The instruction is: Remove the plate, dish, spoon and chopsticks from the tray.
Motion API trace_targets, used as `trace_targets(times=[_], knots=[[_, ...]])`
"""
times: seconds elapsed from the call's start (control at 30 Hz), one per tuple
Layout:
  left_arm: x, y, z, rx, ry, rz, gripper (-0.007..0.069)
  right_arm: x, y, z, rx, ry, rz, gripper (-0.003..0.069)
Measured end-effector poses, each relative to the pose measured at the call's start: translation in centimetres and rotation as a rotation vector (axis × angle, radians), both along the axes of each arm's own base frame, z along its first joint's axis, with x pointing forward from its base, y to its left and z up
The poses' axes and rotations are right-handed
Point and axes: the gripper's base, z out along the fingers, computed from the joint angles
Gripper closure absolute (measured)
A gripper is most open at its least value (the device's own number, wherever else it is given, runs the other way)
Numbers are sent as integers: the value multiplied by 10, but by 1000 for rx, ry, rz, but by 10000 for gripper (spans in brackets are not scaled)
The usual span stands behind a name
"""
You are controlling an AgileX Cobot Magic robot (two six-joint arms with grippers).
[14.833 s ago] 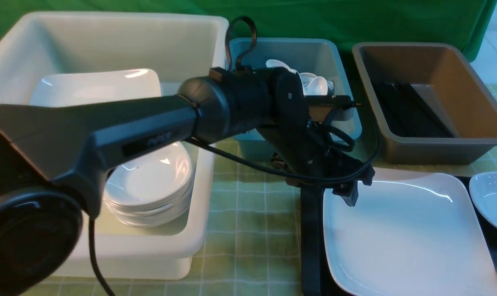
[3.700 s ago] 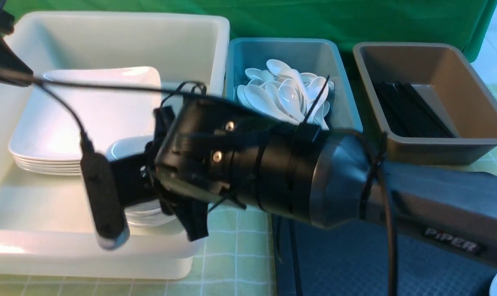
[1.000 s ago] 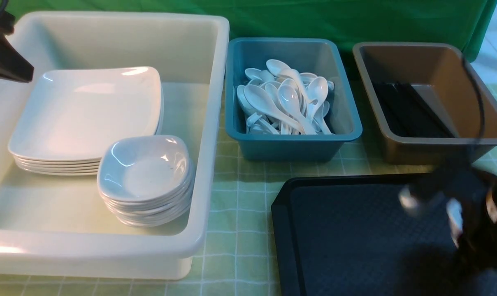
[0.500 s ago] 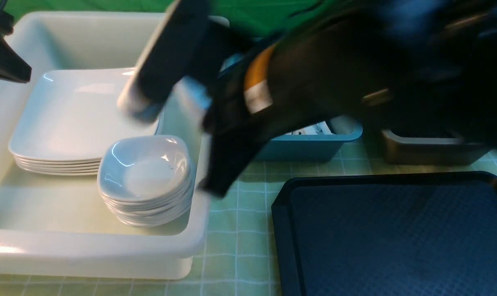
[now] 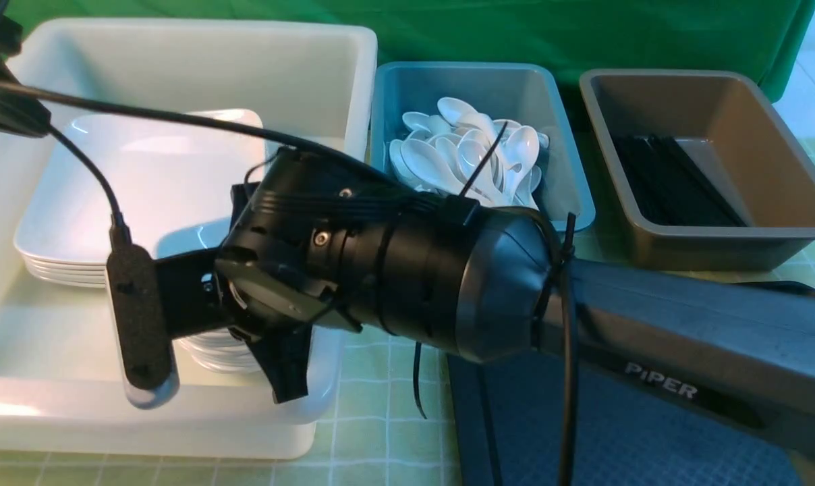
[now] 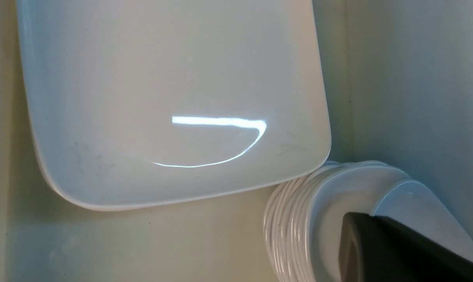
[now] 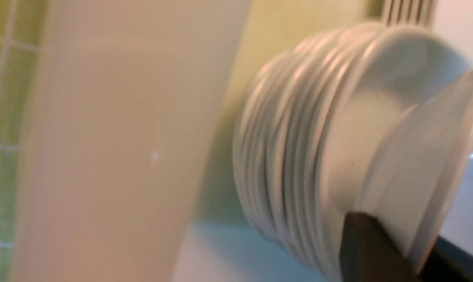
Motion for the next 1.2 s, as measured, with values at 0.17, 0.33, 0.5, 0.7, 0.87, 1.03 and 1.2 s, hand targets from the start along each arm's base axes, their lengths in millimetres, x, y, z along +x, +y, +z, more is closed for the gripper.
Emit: trace_targets(times=[0.17,0.33,0.5,0.7,0.87,1.03,1.2], knots=[[0,0,0,0,0,0,638,0,3,1,33,1,11,597],[0,0,0,0,0,0,638,0,9,0,159,56,-79,463],[0,0,0,0,0,0,638,0,10,4,255,121,-191,316],[0,0,0,-1,1,2,638,-1,5,48,386,162,-308,321],[0,0,0,-3,1,4,638,-15,-31,137,458,170,-412,496],[0,0,0,-9,8,10,638,-50,-103,234,615,149,-445,650],[0,0,0,-9,9,10,638,-93,-190,301,814,113,-427,661]])
